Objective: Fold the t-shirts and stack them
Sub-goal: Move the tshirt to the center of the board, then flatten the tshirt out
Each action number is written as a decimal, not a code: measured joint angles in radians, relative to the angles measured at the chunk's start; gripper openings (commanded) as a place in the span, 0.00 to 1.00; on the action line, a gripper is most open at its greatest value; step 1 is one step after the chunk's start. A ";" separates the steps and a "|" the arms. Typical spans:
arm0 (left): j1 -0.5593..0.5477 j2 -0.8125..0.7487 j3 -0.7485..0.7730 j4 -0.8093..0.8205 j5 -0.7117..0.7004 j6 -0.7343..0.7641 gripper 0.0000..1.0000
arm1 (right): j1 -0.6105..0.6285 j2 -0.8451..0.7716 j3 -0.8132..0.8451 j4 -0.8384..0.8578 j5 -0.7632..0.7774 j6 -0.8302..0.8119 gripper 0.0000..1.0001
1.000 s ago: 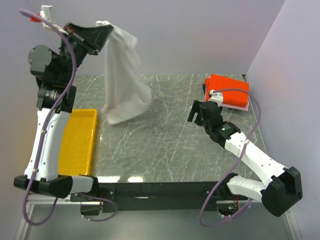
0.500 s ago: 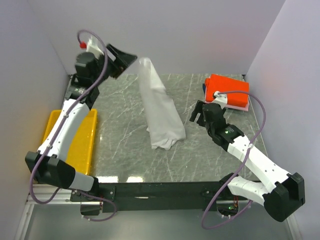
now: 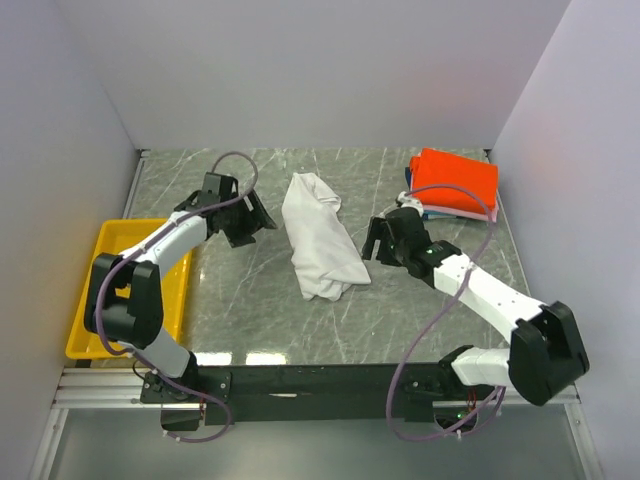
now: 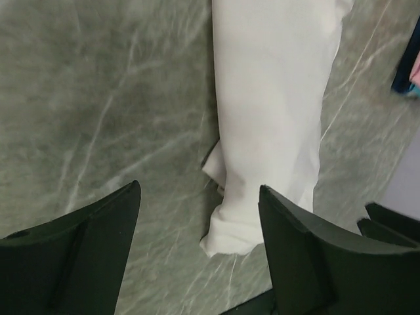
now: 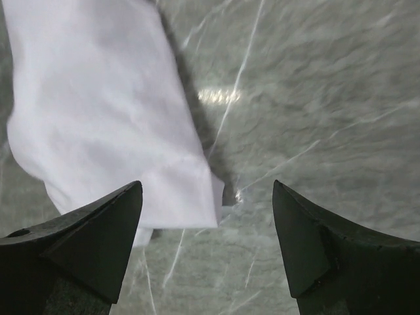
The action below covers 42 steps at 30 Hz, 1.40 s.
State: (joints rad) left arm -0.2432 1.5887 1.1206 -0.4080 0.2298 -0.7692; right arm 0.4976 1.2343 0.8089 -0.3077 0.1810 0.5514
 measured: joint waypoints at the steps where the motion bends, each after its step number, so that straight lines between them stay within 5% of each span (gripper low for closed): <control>1: 0.000 0.000 -0.028 0.018 0.033 0.004 0.76 | 0.000 0.022 -0.003 0.001 -0.025 -0.003 0.85; 7: -0.010 0.020 -0.134 0.096 0.179 0.007 0.73 | -0.001 0.135 -0.027 0.008 -0.179 -0.021 0.84; 20: -0.062 0.207 -0.121 0.249 0.336 -0.008 0.69 | -0.001 0.256 -0.029 0.030 -0.307 -0.061 0.79; 25: -0.080 0.259 -0.090 0.311 0.379 -0.044 0.65 | -0.002 0.287 -0.029 0.046 -0.344 -0.082 0.56; 27: -0.089 0.274 -0.084 0.336 0.391 -0.063 0.59 | -0.003 0.300 -0.029 0.052 -0.359 -0.090 0.44; 32: -0.101 0.307 -0.076 0.397 0.423 -0.110 0.00 | -0.005 0.316 -0.023 0.050 -0.386 -0.116 0.00; 37: -0.101 0.323 -0.031 0.389 0.436 -0.110 0.00 | -0.005 0.316 0.052 -0.012 -0.389 -0.121 0.00; 42: -0.093 0.324 0.139 0.181 0.347 -0.014 0.00 | -0.005 0.274 0.196 -0.120 -0.379 -0.125 0.00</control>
State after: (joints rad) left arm -0.3359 1.9125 1.2598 -0.2268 0.5766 -0.7837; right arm 0.4927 1.5085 1.0054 -0.4274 -0.1982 0.4263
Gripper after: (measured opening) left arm 0.014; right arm 0.009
